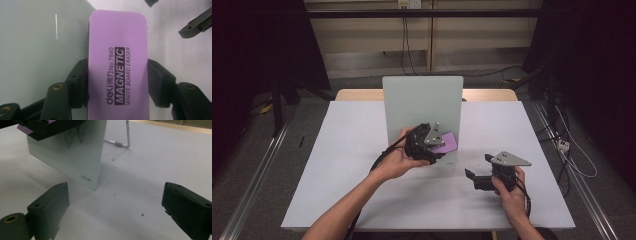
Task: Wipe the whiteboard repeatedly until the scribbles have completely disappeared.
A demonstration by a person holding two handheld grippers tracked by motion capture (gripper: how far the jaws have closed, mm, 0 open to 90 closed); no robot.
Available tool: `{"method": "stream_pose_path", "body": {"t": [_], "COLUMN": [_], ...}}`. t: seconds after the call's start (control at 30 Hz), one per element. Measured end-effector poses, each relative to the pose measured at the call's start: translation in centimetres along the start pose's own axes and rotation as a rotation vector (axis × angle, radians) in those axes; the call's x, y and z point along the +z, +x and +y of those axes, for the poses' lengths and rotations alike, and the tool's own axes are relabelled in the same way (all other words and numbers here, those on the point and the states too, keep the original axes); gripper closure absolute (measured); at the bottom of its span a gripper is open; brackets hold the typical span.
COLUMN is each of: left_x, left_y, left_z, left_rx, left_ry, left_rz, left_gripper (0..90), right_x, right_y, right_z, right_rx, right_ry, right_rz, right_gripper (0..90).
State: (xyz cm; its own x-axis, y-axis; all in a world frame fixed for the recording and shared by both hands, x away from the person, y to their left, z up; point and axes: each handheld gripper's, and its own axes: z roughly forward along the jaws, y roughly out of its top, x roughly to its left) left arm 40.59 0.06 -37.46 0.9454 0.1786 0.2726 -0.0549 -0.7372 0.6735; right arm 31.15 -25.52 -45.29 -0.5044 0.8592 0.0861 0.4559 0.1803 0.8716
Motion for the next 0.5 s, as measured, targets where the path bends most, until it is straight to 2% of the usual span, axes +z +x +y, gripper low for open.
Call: {"method": "stream_pose_path", "body": {"t": [0.1, 0.23, 0.4, 0.5], "left_x": [-0.5, -1.6, -2.8, -2.6], "left_y": [0.7, 1.6, 3.0, 3.0], "left_z": [0.0, 1.0, 2.3, 2.6], "left_rx": [-0.027, -0.023, -0.048, -0.039], "left_ry": [-0.031, -0.038, -0.081, -0.083], "left_rz": [0.001, 0.033, 0.055, 0.063], "left_gripper": [41.0, 41.0, 41.0, 41.0], "right_x": [0.0, 0.0, 0.0, 0.0], "right_y": [0.0, 0.0, 0.0, 0.0], "right_z": [0.0, 0.0, 0.0, 0.0], "right_rx": [0.002, 0.007, 0.004, 0.005], "right_ry": [-0.002, -0.002, -0.002, -0.002], "right_rz": [0.001, 0.001, 0.001, 0.002], "right_gripper": [7.8, 7.8, 7.8, 7.8]}}
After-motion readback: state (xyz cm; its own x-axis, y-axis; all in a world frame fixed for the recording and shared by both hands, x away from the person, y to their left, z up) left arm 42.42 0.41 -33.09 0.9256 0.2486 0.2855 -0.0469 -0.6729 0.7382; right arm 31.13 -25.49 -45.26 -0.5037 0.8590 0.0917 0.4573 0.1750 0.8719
